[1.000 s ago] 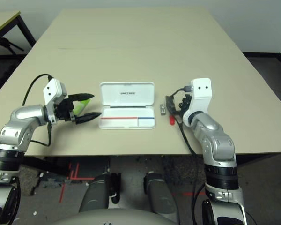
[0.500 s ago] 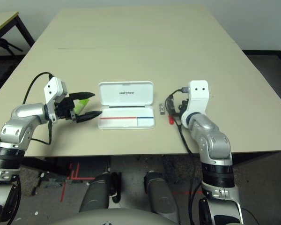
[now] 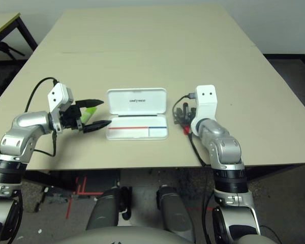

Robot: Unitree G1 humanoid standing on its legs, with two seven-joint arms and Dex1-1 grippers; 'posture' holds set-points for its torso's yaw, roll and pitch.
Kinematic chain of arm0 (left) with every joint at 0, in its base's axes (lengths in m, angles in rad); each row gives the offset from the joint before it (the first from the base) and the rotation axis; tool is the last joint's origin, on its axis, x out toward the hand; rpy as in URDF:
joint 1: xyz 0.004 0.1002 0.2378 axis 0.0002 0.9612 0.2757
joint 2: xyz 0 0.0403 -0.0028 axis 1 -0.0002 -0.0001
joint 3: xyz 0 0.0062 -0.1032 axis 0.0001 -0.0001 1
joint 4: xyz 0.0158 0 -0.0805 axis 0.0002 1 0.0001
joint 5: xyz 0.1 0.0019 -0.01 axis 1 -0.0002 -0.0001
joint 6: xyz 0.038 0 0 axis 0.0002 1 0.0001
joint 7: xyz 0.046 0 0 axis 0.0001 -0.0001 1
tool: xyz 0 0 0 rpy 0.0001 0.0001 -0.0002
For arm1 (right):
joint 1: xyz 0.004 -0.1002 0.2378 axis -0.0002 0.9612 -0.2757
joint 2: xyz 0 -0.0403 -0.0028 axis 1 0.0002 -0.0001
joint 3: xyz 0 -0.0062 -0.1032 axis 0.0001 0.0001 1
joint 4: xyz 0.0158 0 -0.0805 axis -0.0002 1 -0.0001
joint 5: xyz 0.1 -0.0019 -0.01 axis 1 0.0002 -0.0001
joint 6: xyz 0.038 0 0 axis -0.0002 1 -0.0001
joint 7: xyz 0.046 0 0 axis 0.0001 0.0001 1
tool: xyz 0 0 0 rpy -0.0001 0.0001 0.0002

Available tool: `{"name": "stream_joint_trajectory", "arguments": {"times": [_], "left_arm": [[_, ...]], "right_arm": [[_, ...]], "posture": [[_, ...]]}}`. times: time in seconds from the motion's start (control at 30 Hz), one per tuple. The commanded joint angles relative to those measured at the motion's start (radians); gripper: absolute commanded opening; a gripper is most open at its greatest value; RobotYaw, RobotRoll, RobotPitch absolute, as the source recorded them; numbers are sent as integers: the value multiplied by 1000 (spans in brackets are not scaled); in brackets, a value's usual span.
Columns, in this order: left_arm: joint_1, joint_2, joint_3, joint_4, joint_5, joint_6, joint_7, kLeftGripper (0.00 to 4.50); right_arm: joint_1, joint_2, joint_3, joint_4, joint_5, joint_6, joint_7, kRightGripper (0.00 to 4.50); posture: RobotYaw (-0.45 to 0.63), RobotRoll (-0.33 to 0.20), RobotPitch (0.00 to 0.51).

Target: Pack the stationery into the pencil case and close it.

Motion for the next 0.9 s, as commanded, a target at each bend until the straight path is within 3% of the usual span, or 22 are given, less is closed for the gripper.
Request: {"name": "stream_joint_trajectory", "arguments": {"times": [0.03, 0.17, 0.23, 0.43, 0.77, 0.9], "left_arm": [[12, 5, -1, -21, 0, 11, 6, 4500], [12, 4, -2, -22, 0, 13, 4, 4500], [10, 3, -3, -21, 1, 13, 4, 4500], [9, 3, -3, -20, 1, 13, 3, 4500], [10, 7, -2, -22, 1, 13, -1, 4500], [12, 10, -1, -26, 0, 8, -6, 4500]], "right_arm": [[20, -12, -3, 29, -11, 48, 0, 2468], [24, -25, -17, 30, -5, 62, 10, 941], [18, -34, -26, 31, -1, 68, 14, 548], [-22, -71, -62, 60, 12, 76, 37, 548], [-129, -306, 1, 98, 73, 116, 310, 548], [-168, -426, 81, 82, 82, 98, 478, 548]], "posture": [[-52, 0, 114], [-54, 0, 117], [-54, 0, 117], [-55, 0, 125], [-51, 0, 124], [-45, 0, 119]]}}
